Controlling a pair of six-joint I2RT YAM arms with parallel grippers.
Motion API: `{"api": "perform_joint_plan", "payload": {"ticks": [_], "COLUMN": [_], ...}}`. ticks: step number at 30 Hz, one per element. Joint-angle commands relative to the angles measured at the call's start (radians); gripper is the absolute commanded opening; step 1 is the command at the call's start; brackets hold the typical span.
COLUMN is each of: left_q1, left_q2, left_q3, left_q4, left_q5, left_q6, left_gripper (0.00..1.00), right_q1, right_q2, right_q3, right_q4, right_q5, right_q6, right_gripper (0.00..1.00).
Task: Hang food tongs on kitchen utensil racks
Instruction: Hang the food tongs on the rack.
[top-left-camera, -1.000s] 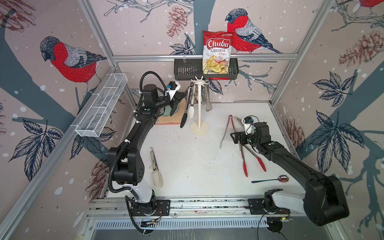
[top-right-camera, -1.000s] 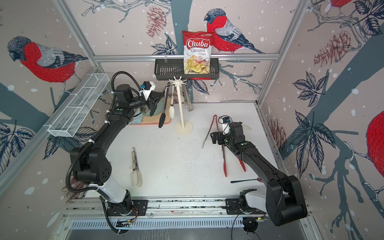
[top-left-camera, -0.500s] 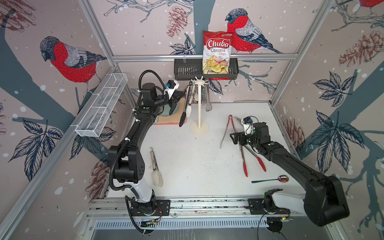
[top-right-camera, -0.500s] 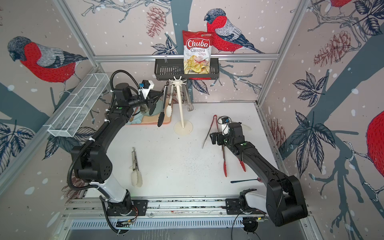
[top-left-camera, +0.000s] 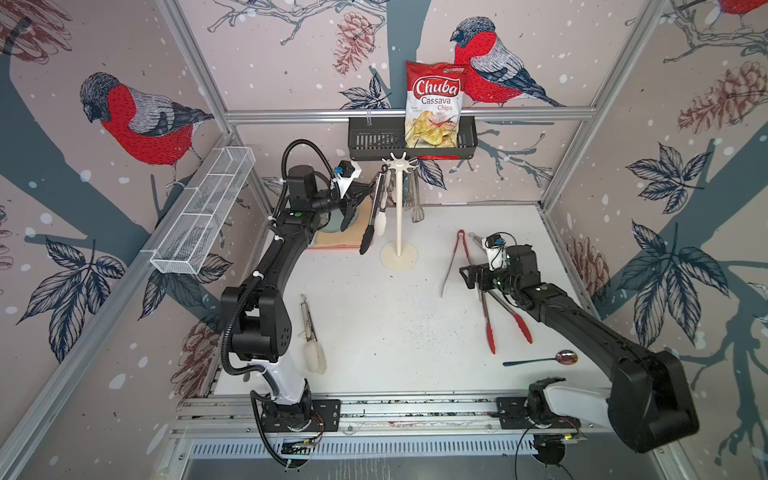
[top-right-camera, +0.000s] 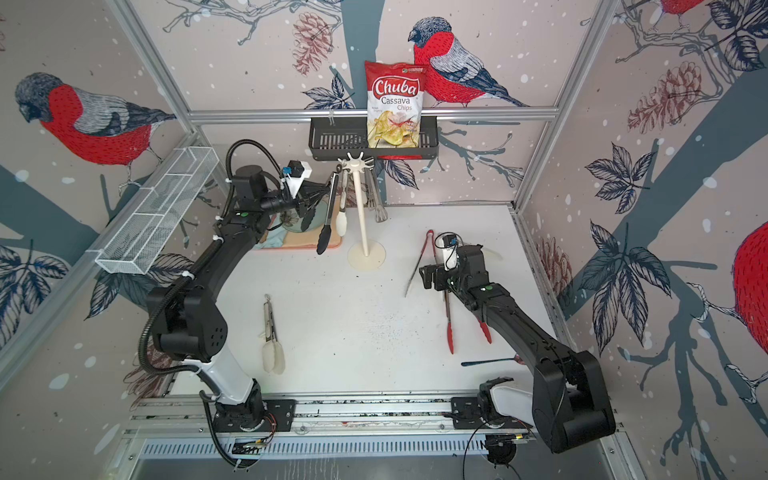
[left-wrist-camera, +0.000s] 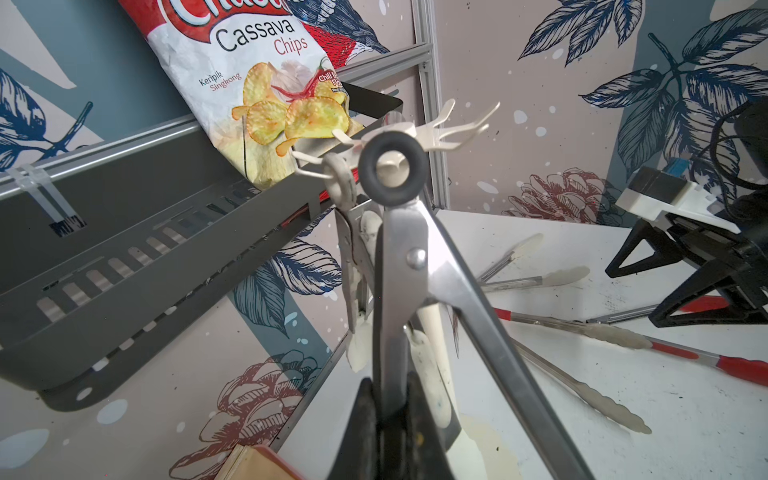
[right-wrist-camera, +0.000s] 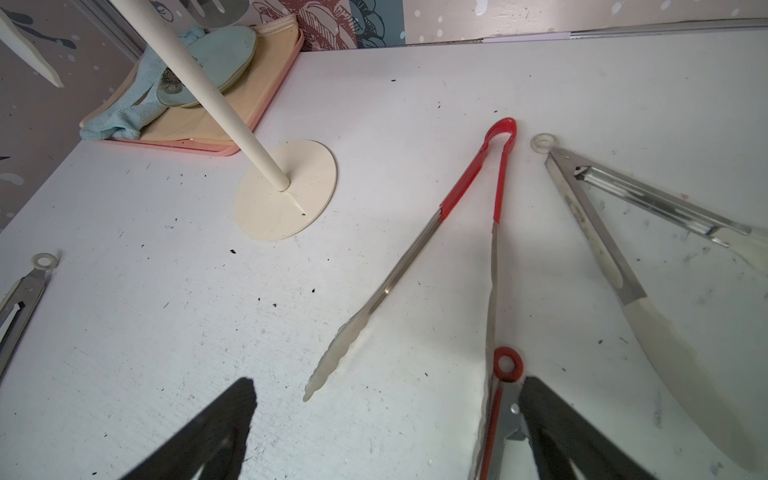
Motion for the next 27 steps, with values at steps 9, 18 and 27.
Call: {"api": "perform_joint_plan", "payload": {"ticks": [9,18,27], "left_q1": [-0.01,-0.01,-0.011], "left_q2": [0.018,0.02,0.019], "left_q3": [0.004,0.006,0.015], "left_q4": [-0.022,0.002,0.042], "left_q5": [0.028,0.003,-0.028], "left_q6": [0.026,-0.01,-0.048], "left_gripper": [0.0,0.3,0.71], "right_q1": [0.004,0.006,0.007], "right_q2": [-0.01,-0.005,-0.005], "right_q3": [-0.003,0.002,0.005], "right_q4": [0.003,0.003,0.011], "right_q5": [0.016,0.017,0.014], "right_q6": [-0.006,-0.006,0.011], "right_gripper": [1.0,1.0,1.0]}}
